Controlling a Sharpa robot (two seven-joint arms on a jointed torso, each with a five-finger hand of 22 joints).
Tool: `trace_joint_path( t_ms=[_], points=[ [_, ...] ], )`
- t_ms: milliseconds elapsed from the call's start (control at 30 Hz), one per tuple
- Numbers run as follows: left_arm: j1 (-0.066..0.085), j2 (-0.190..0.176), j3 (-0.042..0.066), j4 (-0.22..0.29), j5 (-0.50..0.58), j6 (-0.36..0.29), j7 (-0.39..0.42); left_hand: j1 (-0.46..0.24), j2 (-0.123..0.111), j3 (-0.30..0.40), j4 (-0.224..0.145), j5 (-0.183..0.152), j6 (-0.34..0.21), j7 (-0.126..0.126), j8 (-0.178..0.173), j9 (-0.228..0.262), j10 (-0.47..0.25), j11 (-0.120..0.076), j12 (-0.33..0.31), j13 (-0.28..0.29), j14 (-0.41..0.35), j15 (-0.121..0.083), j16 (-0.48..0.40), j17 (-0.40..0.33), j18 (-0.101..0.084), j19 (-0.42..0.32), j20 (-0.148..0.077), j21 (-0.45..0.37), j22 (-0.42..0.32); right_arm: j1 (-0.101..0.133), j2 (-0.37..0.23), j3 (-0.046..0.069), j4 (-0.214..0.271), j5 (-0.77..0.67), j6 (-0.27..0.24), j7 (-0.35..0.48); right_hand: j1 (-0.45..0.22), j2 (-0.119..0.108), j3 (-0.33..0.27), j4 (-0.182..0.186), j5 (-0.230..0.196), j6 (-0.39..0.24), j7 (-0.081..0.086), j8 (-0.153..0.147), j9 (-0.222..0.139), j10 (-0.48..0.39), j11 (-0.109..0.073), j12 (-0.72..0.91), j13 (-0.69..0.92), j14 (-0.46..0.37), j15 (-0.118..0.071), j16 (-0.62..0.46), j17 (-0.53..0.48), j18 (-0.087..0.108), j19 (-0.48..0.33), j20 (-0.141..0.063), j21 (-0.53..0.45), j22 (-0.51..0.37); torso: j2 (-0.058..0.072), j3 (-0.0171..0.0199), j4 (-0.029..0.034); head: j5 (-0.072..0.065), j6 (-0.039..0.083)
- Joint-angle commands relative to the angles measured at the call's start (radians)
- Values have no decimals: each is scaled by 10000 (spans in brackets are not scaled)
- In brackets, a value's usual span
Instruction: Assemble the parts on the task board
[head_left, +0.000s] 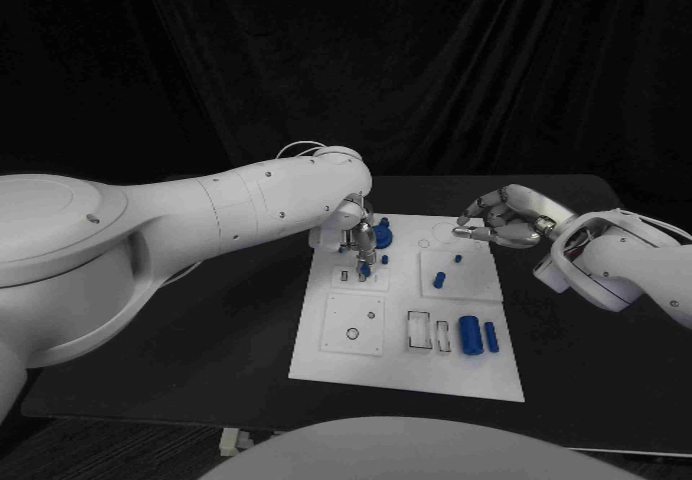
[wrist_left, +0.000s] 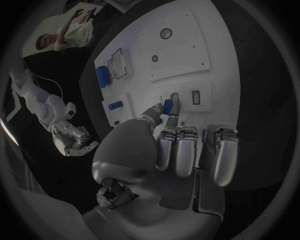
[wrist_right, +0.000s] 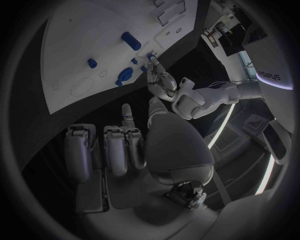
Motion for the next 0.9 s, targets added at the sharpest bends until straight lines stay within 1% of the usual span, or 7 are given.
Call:
trace_joint_path(
  t_ms=[33, 200, 300, 433, 500, 700, 900],
  points=[
    [34, -26, 7, 87, 60, -69, -508, -59, 10, 331, -257, 51, 86, -27, 27, 17, 1049, -59, -42, 2622, 1038, -58, 25, 2635, 49, 795, -100, -46, 2227, -44, 11, 5, -13, -2, 143, -176, 100, 36, -68, 15, 64, 26, 10, 39, 13, 1060, 47, 26, 2634, 1057, 62, 26, 2635, 24, 850, 67, -51, 2495, -2, -3, 1, 2, -2],
    [38, -90, 7, 174, 61, -103, -508, -93, 2, 384, -263, 79, 80, -25, 19, 42, 1049, -60, -42, 2622, 1038, -62, 25, 2635, 65, 759, -104, -89, 2167, -71, 16, 5, -35, -2, 171, -190, 101, 37, -70, 16, 67, 24, 10, 38, 12, 1060, 47, 26, 2634, 1057, 62, 26, 2635, 27, 846, 68, -57, 2492, -3, -2, -1, 7, -2],
    [39, -141, 7, 225, 61, -104, -509, -125, -2, 419, -260, 86, 87, -27, 19, 64, 1049, -62, -42, 2622, 1038, -65, 25, 2635, 73, 741, -106, -112, 2138, -80, 7, 5, -38, -2, 181, -201, 102, 37, -70, 16, 68, 23, 10, 38, 12, 1060, 47, 26, 2634, 1057, 62, 26, 2635, 27, 845, 68, -59, 2491, -4, 1, -2, 38, -2],
    [41, -252, 6, 342, 62, -126, -511, -153, -10, 444, -258, 87, 93, -30, 21, 81, 1049, -64, -42, 2622, 1038, -67, 25, 2635, 76, 733, -108, -123, 2124, -85, -1, 5, -38, -2, 185, -215, 104, 38, -73, 17, 74, 19, 10, 36, 12, 1060, 47, 26, 2634, 1057, 62, 26, 2635, 30, 839, 68, -69, 2487, 1, -1, -2, 27, -2],
    [44, -337, 6, 441, 62, -163, -512, -189, -11, 471, -246, 88, 96, -31, 19, 98, 1049, -66, -42, 2622, 1038, -70, 25, 2635, 79, 729, -111, -130, 2115, -86, -2, 5, -36, -2, 188, -225, 104, 38, -73, 17, 74, 19, 10, 36, 12, 1060, 47, 26, 2634, 1057, 62, 26, 2635, 30, 839, 68, -69, 2487, 3, -2, -3, -4, -2],
    [54, -508, 6, 628, 63, -252, -510, -238, -10, 508, -229, 94, 96, -33, 15, 120, 1049, -69, -42, 2622, 1038, -73, 25, 2635, 78, 731, -114, -131, 2116, -95, 12, 5, -39, -2, 200, -233, 108, 38, -77, 18, 79, 16, 11, 35, 12, 1060, 47, 26, 2634, 1057, 62, 26, 2635, 35, 830, 68, -84, 2481, 2, -1, 1, 51, -2],
    [58, -625, 5, 704, 63, -323, -507, -257, -10, 520, -221, 95, 97, -33, 14, 127, 1049, -69, -42, 2622, 1038, -74, 25, 2635, 81, 725, -115, -139, 2106, -109, 27, 5, -45, -2, 224, -248, 112, 37, -79, 17, 83, 13, 11, 34, 12, 1060, 46, 26, 2634, 1057, 62, 26, 2635, 39, 823, 68, -96, 2475, -3, 0, 1, 69, -2]
  ],
)
